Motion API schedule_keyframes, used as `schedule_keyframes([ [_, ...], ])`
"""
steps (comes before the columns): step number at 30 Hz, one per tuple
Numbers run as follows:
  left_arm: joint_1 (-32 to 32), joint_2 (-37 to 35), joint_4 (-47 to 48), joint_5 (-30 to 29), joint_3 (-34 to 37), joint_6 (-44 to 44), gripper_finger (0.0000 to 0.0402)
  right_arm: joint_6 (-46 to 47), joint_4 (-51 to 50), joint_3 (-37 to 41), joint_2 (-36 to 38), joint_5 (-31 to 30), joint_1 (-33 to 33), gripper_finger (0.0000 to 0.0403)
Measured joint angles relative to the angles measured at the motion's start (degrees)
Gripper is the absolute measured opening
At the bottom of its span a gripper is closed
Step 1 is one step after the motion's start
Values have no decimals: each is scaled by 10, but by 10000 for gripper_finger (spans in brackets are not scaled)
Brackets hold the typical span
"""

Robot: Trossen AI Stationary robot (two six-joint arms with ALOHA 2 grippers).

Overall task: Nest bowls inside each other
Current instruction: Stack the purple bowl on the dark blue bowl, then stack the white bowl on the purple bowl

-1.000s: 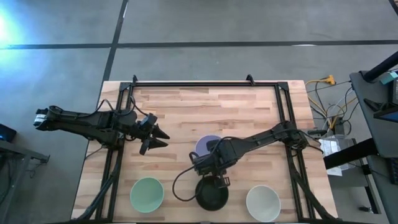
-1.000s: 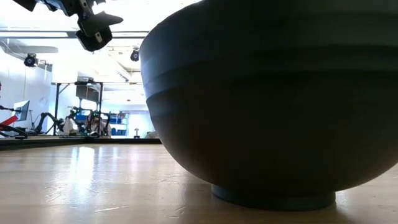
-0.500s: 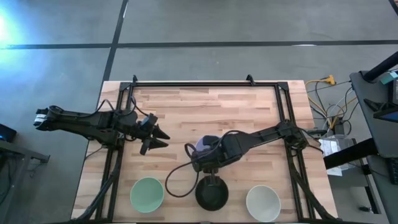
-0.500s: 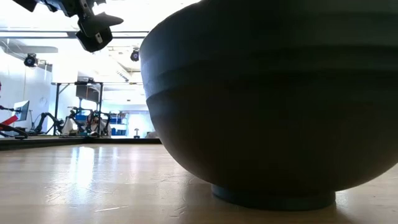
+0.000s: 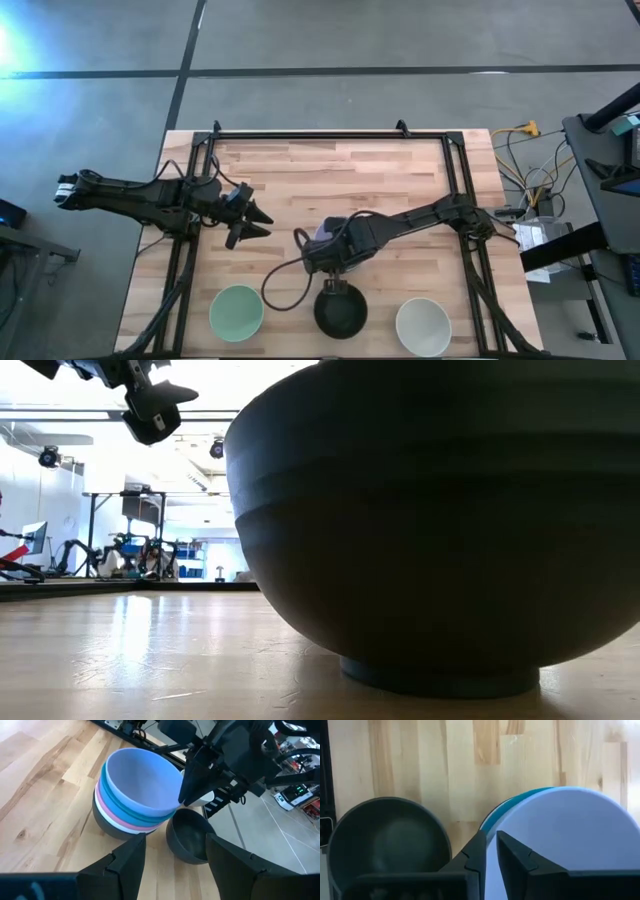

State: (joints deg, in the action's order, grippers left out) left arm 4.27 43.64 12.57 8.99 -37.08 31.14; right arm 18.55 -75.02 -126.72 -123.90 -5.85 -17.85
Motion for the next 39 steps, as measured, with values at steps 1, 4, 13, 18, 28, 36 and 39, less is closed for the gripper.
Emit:
schedule_keyframes([
  [1, 0, 0, 0, 0, 0, 0, 191, 8, -3, 0, 1, 0, 0, 38],
  [4, 0, 1, 0, 0, 0, 0, 191, 29, -20, -4, 9, -2, 0, 38],
  [13, 0, 5, -1, 0, 1, 0, 191, 51, -56, 4, 16, -2, -6, 38],
  [18, 0, 5, -1, 0, 2, 0, 191, 51, -56, 7, 15, 0, -8, 38],
  [28, 0, 5, 0, 0, 2, -1, 191, 47, -54, 9, 0, 32, -8, 38],
  [36, 0, 5, 0, 0, 2, 0, 191, 89, -76, 6, 21, 14, -9, 38],
  [39, 0, 5, -1, 1, 2, 0, 191, 117, -116, 5, 47, 12, -9, 38],
])
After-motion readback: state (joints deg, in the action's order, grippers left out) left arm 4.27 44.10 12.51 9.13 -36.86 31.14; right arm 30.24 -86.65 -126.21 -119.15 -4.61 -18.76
